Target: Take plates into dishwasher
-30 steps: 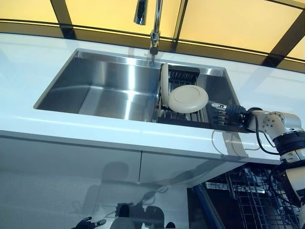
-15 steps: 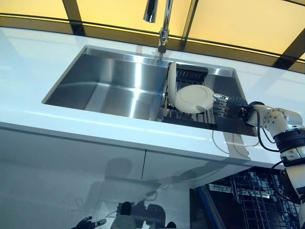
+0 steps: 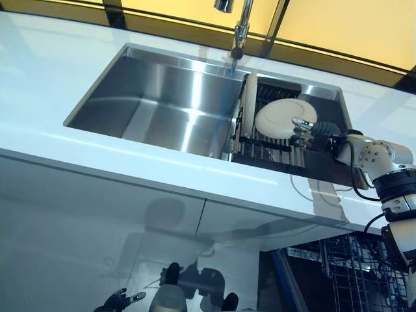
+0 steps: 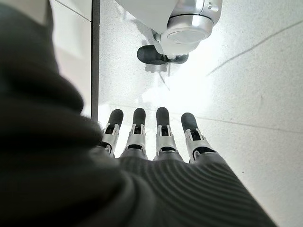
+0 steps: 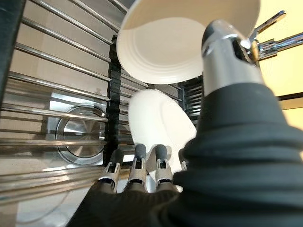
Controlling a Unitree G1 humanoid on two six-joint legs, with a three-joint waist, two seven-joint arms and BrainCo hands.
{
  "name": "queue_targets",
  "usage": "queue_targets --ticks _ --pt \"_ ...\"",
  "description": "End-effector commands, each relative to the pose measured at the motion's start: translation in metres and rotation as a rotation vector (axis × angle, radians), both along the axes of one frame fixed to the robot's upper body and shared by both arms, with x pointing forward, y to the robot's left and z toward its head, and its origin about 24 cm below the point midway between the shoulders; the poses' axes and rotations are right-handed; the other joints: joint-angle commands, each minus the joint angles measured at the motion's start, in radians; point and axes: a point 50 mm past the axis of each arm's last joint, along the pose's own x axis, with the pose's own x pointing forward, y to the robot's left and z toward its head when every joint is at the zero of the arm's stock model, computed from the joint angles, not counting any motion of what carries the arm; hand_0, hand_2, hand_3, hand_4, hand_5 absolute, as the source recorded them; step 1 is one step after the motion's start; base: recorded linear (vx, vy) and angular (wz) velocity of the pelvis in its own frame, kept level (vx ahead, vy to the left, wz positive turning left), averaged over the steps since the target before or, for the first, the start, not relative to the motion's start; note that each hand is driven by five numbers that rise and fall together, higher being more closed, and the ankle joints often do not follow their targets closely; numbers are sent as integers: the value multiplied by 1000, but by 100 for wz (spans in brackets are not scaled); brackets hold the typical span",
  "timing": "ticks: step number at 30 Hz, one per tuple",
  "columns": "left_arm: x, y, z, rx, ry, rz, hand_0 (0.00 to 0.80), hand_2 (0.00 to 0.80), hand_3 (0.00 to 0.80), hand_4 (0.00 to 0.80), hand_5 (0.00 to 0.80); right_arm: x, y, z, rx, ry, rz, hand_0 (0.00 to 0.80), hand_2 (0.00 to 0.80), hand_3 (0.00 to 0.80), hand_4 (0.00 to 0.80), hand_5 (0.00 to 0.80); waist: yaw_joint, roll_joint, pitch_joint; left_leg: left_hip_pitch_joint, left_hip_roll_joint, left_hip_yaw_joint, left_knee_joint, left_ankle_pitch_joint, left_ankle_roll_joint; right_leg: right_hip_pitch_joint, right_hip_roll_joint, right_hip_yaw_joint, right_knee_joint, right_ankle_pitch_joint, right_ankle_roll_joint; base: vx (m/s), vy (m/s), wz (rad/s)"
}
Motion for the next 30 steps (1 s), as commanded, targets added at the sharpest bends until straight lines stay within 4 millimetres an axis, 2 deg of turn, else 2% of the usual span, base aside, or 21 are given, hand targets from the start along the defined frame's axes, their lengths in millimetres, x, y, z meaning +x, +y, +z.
queue_targets --ticks 1,13,30 --pt "12 4 5 11 -41 -39 0 0 0 0 0 12 8 49 -29 -154 4 0 0 0 0 0 28 -6 4 28 41 24 -4 -57 -21 -30 -68 13 20 52 65 -19 -14 4" --pt "15 6 7 18 -51 -54 0 0 0 0 0 7 -20 59 -114 -149 -66 0 0 0 0 0 19 -16 11 27 46 30 -4 -57 -22 -36 -65 15 22 55 66 -12 -10 2" --pt "7 9 5 27 -13 -62 0 0 0 0 0 -3 -37 72 -186 -137 -35 0 0 0 0 0 -10 -36 -39 73 53 68 -4 -75 -21 -9 -58 35 13 52 69 2 1 -3"
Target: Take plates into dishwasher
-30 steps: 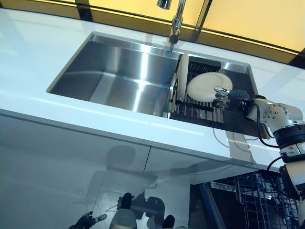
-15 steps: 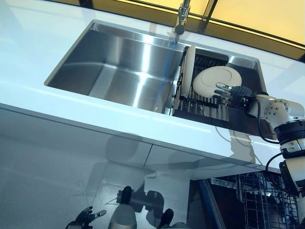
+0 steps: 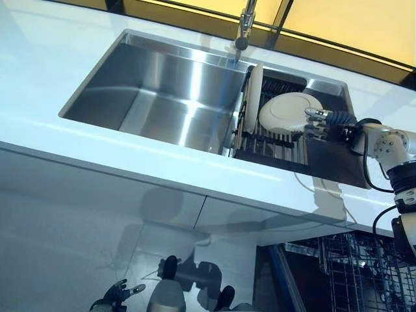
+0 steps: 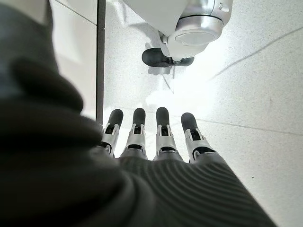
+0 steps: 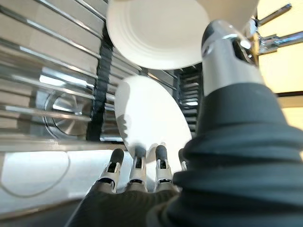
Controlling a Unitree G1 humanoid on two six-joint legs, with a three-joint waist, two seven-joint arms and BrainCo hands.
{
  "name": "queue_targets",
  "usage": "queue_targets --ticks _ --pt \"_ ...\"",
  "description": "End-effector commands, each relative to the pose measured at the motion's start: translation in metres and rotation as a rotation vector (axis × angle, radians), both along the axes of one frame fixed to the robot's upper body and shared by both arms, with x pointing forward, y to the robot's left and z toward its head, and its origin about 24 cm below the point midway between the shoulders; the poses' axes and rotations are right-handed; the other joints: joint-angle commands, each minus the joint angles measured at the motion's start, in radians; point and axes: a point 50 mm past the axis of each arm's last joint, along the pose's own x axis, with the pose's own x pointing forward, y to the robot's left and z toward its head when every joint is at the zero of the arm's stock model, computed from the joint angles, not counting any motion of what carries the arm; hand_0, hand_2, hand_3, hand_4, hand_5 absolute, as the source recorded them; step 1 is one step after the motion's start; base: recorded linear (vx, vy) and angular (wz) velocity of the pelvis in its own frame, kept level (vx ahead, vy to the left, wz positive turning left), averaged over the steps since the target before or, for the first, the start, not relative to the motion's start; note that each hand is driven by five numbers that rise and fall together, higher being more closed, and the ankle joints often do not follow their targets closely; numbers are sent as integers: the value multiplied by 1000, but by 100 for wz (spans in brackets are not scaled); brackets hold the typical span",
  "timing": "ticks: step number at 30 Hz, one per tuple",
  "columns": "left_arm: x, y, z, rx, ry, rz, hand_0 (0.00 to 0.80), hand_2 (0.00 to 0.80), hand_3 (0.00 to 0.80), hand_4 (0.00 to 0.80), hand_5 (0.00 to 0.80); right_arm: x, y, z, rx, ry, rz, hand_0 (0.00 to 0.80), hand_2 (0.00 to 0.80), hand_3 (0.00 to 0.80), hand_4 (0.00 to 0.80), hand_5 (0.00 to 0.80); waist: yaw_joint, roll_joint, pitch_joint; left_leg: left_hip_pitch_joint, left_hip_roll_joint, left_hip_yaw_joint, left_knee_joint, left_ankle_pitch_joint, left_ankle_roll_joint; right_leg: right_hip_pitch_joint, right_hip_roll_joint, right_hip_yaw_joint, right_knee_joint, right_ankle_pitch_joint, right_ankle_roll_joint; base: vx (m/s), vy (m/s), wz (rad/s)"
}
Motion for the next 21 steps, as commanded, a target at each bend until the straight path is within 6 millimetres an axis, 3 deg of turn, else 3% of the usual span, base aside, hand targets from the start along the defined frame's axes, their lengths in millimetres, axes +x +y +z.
queue_targets --ticks 1,12,21 --pt "-7 6 0 19 39 -40 0 0 0 0 0 -2 -12 43 -94 -85 -4 0 0 0 0 0 -7 -17 -77 58 50 58 -3 -80 -20 -19 -58 18 12 49 70 7 5 -5" --pt "-10 5 -2 18 66 -49 0 0 0 0 0 -9 -20 32 -99 -35 32 0 0 0 0 0 -31 -23 -116 90 49 82 -3 -93 -12 -10 -60 36 19 43 74 23 4 -9" --pt "-3 6 0 14 23 -24 0 0 0 0 0 -4 -10 28 -11 -70 0 0 0 0 0 0 -27 -14 -92 76 51 77 -3 -89 -13 -22 -57 40 14 47 74 6 -4 -3"
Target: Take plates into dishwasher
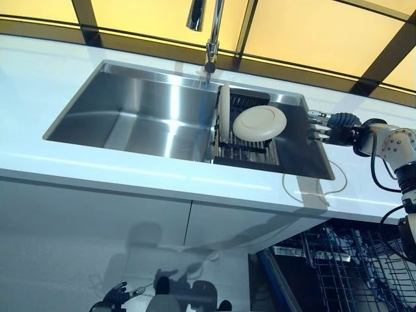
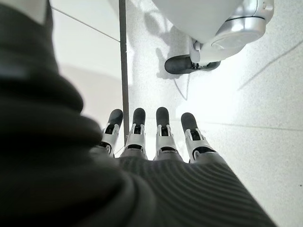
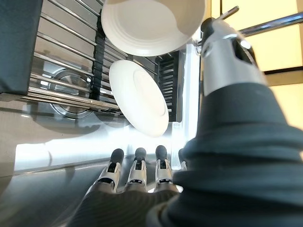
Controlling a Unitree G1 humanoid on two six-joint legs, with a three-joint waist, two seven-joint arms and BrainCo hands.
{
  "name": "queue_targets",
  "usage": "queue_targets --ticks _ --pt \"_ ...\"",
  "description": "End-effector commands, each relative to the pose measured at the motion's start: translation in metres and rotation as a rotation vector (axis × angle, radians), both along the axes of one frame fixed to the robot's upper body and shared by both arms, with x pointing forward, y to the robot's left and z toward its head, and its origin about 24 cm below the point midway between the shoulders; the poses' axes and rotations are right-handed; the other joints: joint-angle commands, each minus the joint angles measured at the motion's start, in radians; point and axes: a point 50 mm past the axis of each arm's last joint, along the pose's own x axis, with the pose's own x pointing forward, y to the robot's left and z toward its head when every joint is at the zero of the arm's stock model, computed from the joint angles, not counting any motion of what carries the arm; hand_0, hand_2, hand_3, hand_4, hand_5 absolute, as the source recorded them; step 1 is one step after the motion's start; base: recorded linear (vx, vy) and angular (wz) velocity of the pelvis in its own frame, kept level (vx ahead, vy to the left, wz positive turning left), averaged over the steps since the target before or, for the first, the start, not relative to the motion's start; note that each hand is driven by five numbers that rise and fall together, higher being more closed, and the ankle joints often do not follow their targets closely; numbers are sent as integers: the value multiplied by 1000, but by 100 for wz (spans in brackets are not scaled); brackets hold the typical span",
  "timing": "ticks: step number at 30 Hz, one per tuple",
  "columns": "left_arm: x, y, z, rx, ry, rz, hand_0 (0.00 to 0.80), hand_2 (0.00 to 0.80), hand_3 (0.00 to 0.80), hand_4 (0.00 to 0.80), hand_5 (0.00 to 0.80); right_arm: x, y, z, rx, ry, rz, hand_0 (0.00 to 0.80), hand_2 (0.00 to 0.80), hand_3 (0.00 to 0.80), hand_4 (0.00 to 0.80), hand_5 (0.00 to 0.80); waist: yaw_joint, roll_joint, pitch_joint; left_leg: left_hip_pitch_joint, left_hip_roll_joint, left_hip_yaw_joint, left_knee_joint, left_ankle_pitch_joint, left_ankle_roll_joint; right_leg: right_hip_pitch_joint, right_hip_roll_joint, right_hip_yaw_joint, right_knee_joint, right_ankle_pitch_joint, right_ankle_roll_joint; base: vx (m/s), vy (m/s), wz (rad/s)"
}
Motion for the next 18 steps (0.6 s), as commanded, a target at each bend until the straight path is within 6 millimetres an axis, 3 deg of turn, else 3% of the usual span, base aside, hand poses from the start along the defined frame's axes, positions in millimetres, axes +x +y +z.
queue_targets --ticks 1,18 --pt "6 5 3 22 -10 -27 0 0 0 0 0 1 -5 31 -8 -119 -48 0 0 0 0 0 30 -11 2 35 34 17 -3 -83 -10 -36 -67 -9 14 41 81 -41 -20 -1" --pt "25 -1 9 1 -98 -48 0 0 0 0 0 9 6 36 -13 -147 -84 0 0 0 0 0 47 13 74 -19 31 -9 -3 -63 -11 -83 -75 -16 29 51 77 -9 -3 1"
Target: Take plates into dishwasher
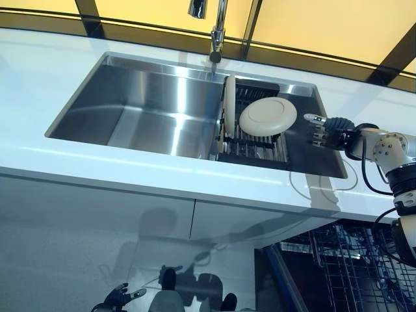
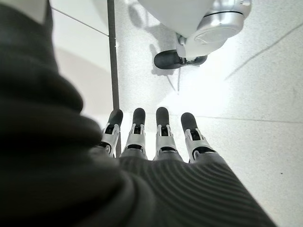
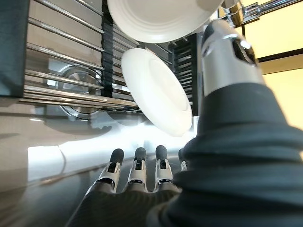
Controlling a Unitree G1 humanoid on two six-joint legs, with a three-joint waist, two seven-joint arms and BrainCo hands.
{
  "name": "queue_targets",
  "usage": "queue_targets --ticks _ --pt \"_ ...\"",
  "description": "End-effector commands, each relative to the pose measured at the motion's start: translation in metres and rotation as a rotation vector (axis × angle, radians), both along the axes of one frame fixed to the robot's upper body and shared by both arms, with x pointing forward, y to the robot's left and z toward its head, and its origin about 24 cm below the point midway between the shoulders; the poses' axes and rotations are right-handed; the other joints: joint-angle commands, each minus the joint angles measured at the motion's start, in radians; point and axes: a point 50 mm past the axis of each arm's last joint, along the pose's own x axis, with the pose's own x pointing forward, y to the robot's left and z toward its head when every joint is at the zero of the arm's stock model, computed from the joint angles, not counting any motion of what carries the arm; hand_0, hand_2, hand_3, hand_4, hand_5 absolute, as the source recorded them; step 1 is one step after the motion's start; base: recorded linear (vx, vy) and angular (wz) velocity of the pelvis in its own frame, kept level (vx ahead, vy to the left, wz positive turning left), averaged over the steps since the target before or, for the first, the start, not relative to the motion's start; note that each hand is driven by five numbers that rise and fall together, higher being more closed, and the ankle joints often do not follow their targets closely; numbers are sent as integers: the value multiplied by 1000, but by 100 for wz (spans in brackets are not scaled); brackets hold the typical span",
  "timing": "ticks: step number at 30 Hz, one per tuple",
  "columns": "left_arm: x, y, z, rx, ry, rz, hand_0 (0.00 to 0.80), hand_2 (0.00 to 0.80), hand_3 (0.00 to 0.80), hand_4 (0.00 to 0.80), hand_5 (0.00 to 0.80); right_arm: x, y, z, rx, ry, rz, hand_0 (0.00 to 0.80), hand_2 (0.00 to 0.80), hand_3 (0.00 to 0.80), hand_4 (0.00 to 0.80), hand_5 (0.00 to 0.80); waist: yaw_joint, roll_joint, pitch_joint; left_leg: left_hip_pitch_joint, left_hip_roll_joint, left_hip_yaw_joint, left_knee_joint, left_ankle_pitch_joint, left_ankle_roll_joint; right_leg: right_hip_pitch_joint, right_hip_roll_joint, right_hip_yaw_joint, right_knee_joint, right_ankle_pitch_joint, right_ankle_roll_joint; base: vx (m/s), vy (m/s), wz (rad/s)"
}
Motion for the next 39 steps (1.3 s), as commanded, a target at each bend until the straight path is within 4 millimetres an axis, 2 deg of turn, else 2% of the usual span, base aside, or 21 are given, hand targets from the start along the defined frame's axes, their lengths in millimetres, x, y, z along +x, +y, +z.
queue_targets --ticks 1,15,21,29,39 --pt "24 2 9 5 -83 -35 0 0 0 0 0 6 -1 50 -30 -173 -21 0 0 0 0 0 39 -13 55 35 32 2 -3 -67 -13 -36 -75 -4 29 48 78 0 0 0" --pt "31 -4 11 -29 -128 -26 0 0 0 0 0 9 11 66 37 -272 -22 0 0 0 0 0 41 -3 91 14 34 -2 -3 -58 -14 -59 -79 -4 39 54 76 0 0 0" --pt "32 -4 11 -30 -127 -33 0 0 0 0 0 9 10 80 85 -337 -48 0 0 0 0 0 47 1 91 13 31 -9 -3 -59 -14 -56 -82 -11 41 53 76 0 0 1" --pt "26 -2 9 -21 -107 -38 0 0 0 0 0 8 13 89 120 -372 -49 0 0 0 0 0 50 -7 73 24 30 -9 -3 -61 -13 -42 -83 -15 39 50 77 20 -3 4" --pt "19 -2 7 -18 -89 -31 0 0 0 0 0 9 19 84 130 -360 -42 0 0 0 0 0 49 -13 63 38 34 -5 -3 -64 -12 -32 -79 -14 37 50 77 21 -7 0"
